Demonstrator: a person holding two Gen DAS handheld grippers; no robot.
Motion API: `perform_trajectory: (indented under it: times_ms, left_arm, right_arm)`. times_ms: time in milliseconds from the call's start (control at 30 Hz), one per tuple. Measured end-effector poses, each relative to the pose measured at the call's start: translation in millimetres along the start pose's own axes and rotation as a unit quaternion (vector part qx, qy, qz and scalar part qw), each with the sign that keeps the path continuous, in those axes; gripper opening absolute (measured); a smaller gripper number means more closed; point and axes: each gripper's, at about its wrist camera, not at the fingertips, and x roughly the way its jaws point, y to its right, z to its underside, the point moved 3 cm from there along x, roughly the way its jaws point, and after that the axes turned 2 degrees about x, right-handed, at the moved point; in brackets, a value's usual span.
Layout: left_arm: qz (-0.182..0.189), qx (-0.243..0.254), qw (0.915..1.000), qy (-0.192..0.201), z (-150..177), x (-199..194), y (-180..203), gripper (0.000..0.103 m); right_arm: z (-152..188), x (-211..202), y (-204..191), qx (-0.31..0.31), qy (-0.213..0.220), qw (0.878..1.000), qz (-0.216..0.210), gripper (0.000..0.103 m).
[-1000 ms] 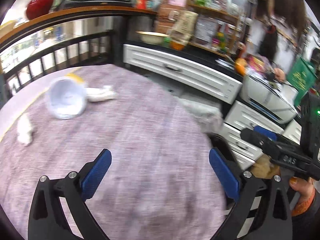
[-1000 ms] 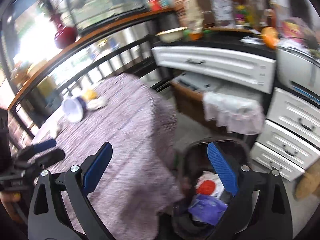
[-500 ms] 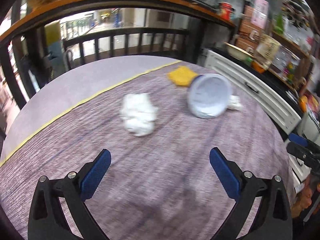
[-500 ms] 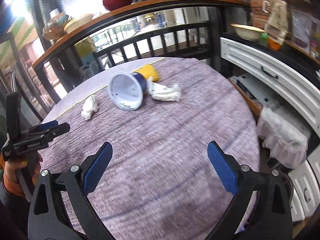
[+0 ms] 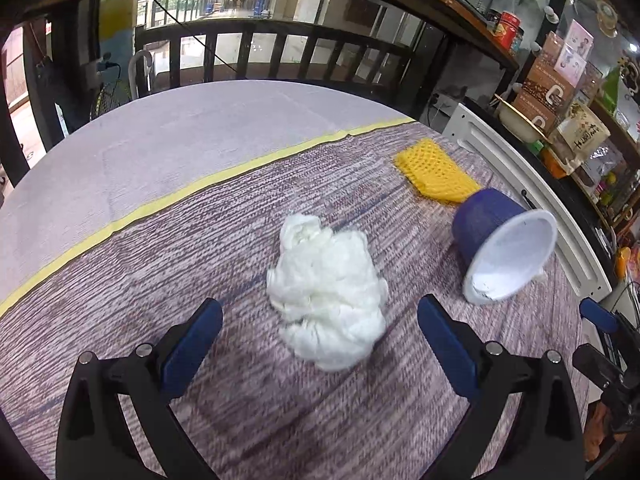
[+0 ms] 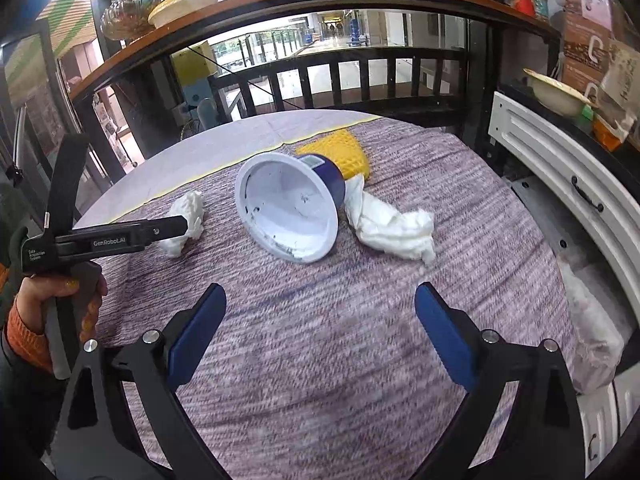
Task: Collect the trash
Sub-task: 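Return to the table and grasp the white tissue with the left tool, then grasp the white-and-blue cup with the right tool while the left tool holds the tissue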
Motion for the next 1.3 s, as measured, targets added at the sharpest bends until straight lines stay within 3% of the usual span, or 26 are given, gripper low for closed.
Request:
perform_trajectory:
  times_ms: [167,400,467,567,600,633,733,1300]
  left_arm:
    - [-0.006,-0.004,1.0,0.001,-4,8,-3,0.085]
    - [-0.014,0.004,0.9998,0.014,-4,8,-3,0.057]
    - [-0.006,-0.004,0.9999,0.015,-4,7,-5,0.051]
    - [-0.001,-0.012,0.9998,0.018,-4,6,-7,0.042]
    - [0.002,-0.014,0.9998,0.017,-4,6,-6,0.041]
    - [0.005,-0.016,0.9997,0.017,-4,6,-6,0.039]
    - [0.013,-0.018,0.9996,0.018,-3,5,-4,0.036]
    - [0.023,0.008,0.999,0.037,0,-14,16,0.034]
  right_arm:
    - [-24,29,-5,-0.024,-0.002,1.0,0.006,0.084]
    - [-50,60,-15,-0.065,0.011,0.997,0.05,0.072]
    - [-52,65,-18,-0.079,0.017,0.995,0.065,0.063]
    - [-53,69,-20,-0.089,0.022,0.992,0.088,0.032]
    - [-52,70,-20,-0.087,0.02,0.992,0.088,0.018]
    - [-52,68,-19,-0.083,0.021,0.993,0.085,0.012]
    - [-49,58,-17,-0.078,0.03,0.993,0.079,0.008]
    - [13,-44,-27,-0.07,0.063,0.995,0.026,0.008]
